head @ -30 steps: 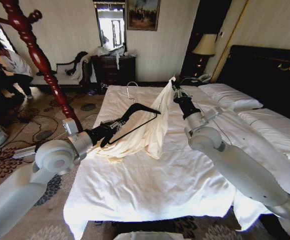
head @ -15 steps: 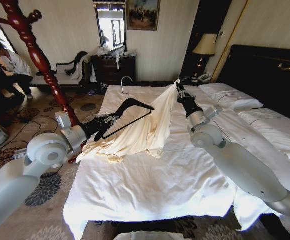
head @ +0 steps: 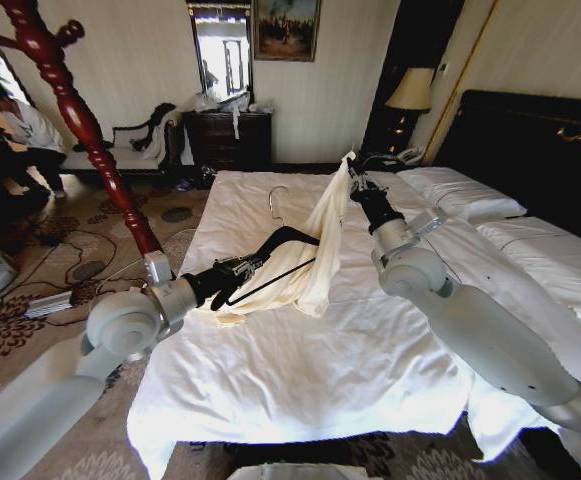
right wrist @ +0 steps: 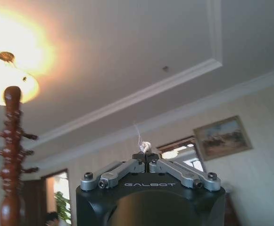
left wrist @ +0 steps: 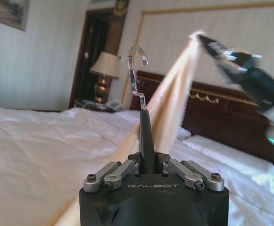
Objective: Pick up the clothes from the bed and hang them on the clothes hanger.
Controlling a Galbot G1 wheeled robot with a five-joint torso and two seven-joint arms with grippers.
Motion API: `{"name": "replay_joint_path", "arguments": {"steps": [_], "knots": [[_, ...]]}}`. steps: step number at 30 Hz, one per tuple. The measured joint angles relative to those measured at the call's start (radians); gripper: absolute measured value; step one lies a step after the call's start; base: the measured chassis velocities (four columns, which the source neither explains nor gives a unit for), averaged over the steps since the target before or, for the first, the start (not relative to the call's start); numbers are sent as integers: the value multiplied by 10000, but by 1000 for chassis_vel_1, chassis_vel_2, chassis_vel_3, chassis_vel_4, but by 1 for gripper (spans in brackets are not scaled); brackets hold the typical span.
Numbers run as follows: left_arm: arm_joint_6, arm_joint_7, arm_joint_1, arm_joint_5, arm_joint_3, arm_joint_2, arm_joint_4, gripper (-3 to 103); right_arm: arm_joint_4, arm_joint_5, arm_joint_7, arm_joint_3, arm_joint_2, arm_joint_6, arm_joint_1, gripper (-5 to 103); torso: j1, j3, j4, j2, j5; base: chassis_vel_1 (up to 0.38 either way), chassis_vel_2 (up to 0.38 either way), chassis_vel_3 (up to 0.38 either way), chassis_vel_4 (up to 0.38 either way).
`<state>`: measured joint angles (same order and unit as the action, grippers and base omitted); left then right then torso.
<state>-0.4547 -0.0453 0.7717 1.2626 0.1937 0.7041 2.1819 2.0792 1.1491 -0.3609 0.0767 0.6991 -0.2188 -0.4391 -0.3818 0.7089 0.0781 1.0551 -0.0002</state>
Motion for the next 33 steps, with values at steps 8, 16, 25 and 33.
{"name": "replay_joint_path", "arguments": {"steps": [8,16,25,33], "knots": [[0,57,-911,-377,-640,2021,-1328,16,891,-719,1090,311,-397,-641,-662,0,0,0,2,0,3,0,0,0,0],[-3,99,-1782,-527,-1188,3331,-1925,16,1102,-1387,1343,422,-860,-745,-1597,0,1,0,-1,1,4,0,0,0,0],[-8,6,-2417,35,-1262,3462,-1924,16,623,-1772,1402,309,-699,-922,-2112,0,0,0,-4,0,3,0,0,0,0],[40,11,-2769,122,-1207,3282,-2130,16,1656,-2347,1895,338,-1123,-1249,-2776,0,0,-1,-2,0,-1,0,0,0,0]]}}
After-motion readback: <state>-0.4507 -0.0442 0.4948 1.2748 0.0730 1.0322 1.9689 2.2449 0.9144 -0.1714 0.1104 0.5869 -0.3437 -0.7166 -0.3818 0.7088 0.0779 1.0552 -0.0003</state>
